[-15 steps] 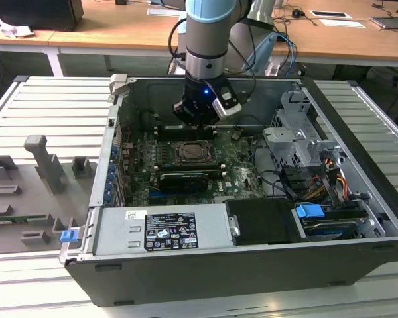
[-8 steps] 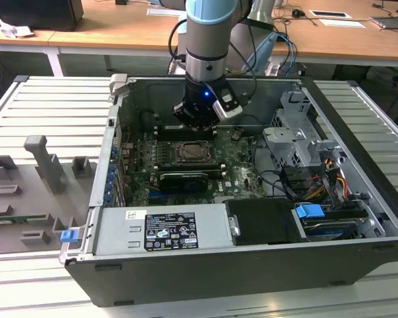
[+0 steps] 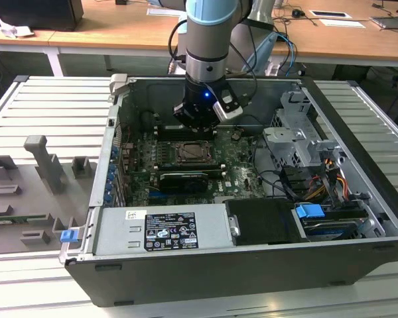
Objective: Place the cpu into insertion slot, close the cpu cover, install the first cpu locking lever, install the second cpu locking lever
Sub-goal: 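Install the second cpu locking lever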
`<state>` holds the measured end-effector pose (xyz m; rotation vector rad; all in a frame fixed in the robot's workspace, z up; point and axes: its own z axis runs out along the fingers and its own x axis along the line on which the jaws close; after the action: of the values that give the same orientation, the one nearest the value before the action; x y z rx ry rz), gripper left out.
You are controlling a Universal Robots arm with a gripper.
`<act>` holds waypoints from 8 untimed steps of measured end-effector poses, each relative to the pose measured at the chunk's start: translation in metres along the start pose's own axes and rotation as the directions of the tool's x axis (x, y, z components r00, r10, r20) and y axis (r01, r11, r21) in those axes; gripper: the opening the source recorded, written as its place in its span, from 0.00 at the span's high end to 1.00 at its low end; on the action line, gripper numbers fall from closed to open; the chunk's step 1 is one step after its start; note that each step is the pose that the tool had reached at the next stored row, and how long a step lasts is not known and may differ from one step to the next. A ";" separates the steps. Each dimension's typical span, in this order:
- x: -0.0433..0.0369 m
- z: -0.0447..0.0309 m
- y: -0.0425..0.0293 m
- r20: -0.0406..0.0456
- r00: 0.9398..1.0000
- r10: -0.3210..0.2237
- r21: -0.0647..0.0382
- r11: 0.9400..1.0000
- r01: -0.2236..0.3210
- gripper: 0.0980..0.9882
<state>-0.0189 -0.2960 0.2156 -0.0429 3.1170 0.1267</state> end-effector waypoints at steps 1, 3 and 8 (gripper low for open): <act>0.0000 0.0000 -0.0004 0.000 1.000 0.000 0.000 1.000 0.000 0.99; 0.0000 -0.0001 -0.0015 0.000 1.000 0.000 0.000 1.000 0.000 0.99; 0.0001 -0.0003 -0.0044 0.000 1.000 0.000 0.000 1.000 0.000 0.99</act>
<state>-0.0190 -0.3005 0.2156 -0.0427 3.1170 0.1269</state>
